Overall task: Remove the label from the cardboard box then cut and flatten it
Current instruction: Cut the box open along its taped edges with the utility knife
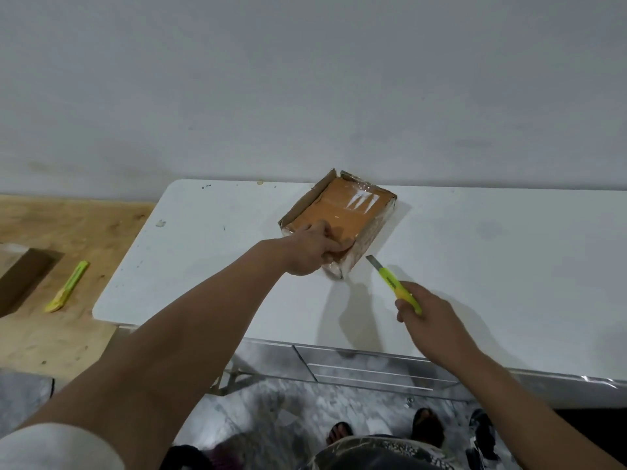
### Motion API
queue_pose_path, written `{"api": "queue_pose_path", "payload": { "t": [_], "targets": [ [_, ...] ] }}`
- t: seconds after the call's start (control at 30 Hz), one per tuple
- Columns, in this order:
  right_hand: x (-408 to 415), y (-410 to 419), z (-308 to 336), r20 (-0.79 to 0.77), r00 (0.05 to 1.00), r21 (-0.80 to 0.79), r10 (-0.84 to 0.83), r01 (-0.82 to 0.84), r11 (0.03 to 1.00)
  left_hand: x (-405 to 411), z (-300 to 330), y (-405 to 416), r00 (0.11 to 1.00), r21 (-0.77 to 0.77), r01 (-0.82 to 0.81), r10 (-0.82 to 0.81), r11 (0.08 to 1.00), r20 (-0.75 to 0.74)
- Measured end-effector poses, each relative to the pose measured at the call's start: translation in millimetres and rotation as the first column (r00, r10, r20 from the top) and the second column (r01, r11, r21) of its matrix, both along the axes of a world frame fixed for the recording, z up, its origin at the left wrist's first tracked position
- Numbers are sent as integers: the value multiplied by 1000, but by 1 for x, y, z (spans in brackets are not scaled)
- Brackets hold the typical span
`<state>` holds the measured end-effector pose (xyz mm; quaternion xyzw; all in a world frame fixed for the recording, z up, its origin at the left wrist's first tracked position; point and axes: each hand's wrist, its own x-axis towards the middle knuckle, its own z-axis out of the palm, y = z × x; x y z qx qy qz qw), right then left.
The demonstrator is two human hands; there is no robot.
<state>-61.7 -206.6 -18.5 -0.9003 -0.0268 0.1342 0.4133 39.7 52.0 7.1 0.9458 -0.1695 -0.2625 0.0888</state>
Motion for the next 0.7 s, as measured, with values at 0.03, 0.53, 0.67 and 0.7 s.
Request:
{"api": "queue_pose_path", "payload": {
  "t": [0.03, 0.53, 0.67, 0.7],
  "targets": [
    [-7, 3, -2, 6, 1000, 1, 10, -10, 1000, 1, -2, -3, 1000, 13, -9, 9, 1000, 5],
    [-23, 16, -6, 165, 986, -53, 5, 4, 999, 9, -2, -38, 982, -28, -155, 151, 987, -113],
    [-22, 17, -6, 174, 985, -93, -11, 28, 995, 10, -4, -37, 980, -68, -171, 163, 983, -117],
    [-23, 18, -6, 167, 986, -107, -17, 35, 994, 10, -5, -38, 979, -74, -178, 168, 981, -118]
  ]
}}
